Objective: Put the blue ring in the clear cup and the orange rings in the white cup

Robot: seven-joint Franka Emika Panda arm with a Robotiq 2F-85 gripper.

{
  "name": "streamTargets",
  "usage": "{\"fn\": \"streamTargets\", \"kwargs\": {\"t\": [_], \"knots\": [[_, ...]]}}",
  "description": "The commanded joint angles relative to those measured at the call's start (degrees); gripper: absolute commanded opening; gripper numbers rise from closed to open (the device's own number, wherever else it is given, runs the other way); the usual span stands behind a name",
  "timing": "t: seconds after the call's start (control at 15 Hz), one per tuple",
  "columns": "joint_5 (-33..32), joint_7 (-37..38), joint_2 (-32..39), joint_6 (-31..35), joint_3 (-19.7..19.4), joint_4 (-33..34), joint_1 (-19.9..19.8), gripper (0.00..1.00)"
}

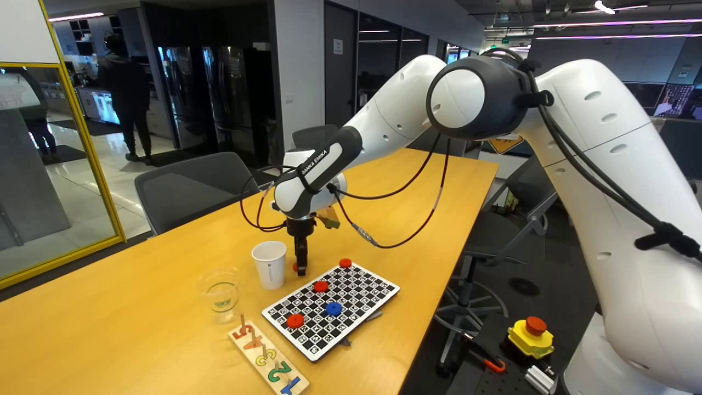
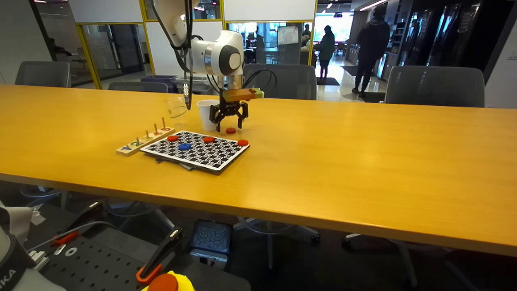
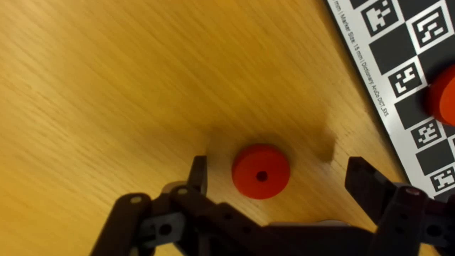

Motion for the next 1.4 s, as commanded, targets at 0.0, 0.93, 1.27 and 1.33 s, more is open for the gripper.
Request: {"fn": "streamTargets", "kwargs": {"t": [0.0, 0.93, 1.27, 1.33], "knots": [[-0.16, -0.48, 1.56, -1.74, -0.36, 3.34, 0.53, 0.75], [-1.82, 4.01, -5.03, -0.39, -2.22, -2.61, 1.92, 0.17], [-2.17, 4.60, -14.40, -0.09, -1.84, -9.49, 1.96, 0.17], [-2.01, 4.59, -16.00, -0.03, -1.59, -10.35, 2.27, 0.17]]}}
